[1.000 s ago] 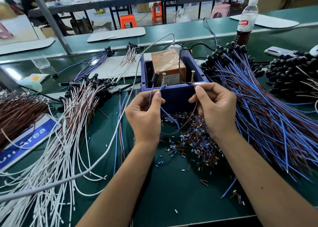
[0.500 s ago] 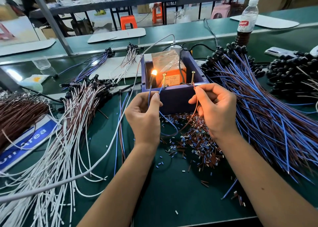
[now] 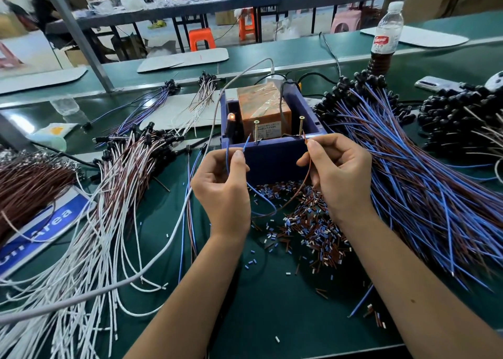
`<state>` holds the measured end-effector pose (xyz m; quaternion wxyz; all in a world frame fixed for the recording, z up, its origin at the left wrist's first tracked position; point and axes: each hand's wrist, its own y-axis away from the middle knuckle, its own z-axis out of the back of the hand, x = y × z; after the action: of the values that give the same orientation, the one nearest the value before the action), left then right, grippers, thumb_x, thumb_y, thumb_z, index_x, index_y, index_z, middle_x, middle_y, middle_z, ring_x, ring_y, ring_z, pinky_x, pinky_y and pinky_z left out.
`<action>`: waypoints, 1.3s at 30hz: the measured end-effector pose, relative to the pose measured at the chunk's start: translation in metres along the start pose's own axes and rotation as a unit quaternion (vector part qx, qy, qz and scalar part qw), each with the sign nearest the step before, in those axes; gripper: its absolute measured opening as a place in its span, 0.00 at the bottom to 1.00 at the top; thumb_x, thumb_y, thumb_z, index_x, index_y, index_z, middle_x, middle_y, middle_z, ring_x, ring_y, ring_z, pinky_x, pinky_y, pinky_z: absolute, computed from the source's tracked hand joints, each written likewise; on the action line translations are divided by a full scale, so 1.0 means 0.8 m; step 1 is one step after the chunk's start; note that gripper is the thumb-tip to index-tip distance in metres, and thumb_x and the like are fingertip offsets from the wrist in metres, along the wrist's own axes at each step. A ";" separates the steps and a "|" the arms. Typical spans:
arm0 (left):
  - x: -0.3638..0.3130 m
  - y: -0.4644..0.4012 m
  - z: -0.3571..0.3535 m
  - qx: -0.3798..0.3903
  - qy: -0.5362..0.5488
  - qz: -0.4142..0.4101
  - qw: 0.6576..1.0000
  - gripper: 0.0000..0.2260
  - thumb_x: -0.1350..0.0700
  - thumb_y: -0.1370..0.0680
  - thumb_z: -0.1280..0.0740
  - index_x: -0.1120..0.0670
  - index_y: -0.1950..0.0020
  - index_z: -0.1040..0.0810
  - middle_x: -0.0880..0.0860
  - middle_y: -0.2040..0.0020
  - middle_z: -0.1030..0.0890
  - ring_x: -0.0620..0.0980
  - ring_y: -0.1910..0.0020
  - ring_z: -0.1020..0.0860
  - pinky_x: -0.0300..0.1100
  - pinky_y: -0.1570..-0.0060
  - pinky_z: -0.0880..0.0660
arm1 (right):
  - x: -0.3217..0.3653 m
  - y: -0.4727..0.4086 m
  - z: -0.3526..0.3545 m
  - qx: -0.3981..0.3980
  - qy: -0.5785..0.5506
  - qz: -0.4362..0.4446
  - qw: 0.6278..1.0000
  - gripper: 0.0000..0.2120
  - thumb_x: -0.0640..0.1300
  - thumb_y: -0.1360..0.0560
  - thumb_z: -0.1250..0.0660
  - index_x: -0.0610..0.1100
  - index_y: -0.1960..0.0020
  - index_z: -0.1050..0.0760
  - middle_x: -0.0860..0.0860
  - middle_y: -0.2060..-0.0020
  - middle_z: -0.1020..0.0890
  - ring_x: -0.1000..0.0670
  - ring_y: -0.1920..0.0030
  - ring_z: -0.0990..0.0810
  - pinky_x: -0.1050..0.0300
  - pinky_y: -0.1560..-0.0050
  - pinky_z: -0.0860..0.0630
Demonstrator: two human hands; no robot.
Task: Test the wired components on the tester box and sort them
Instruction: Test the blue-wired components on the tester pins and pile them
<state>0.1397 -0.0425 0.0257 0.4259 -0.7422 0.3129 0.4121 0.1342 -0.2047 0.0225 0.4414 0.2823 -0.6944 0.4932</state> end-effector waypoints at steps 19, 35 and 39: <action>-0.082 0.037 -0.211 0.284 0.010 0.232 0.930 0.13 0.53 0.17 0.32 0.49 0.60 0.15 0.42 0.58 0.16 0.42 0.49 0.20 0.40 0.46 0.25 | 0.103 -0.030 0.220 -0.173 0.192 -0.060 0.964 0.12 0.52 0.19 0.36 0.53 0.55 0.15 0.55 0.59 0.13 0.59 0.66 0.21 0.63 0.69 0.27; -0.033 -0.019 -0.308 0.146 0.034 0.337 0.929 0.04 0.68 0.24 0.27 0.63 0.55 0.20 0.53 0.73 0.19 0.48 0.72 0.19 0.40 0.65 0.21 | 0.106 -0.025 0.193 -0.003 0.693 -0.060 0.719 0.17 0.52 0.14 0.43 0.41 0.40 0.22 0.41 0.49 0.18 0.40 0.53 0.23 0.46 0.54 0.25; 0.006 -0.006 -0.297 0.205 -0.156 0.268 0.928 0.09 0.68 0.29 0.27 0.56 0.65 0.21 0.52 0.67 0.18 0.50 0.63 0.18 0.37 0.63 0.22 | 0.062 -0.009 0.175 0.145 0.718 -0.180 0.657 0.50 0.76 0.23 0.54 0.39 0.17 0.54 0.40 0.20 0.39 0.39 0.23 0.37 0.36 0.28 0.35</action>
<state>0.2280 -0.2526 0.0942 0.4863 -0.4535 0.5071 0.5484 0.0714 -0.3359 0.0525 0.8359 0.0205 -0.0171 0.5483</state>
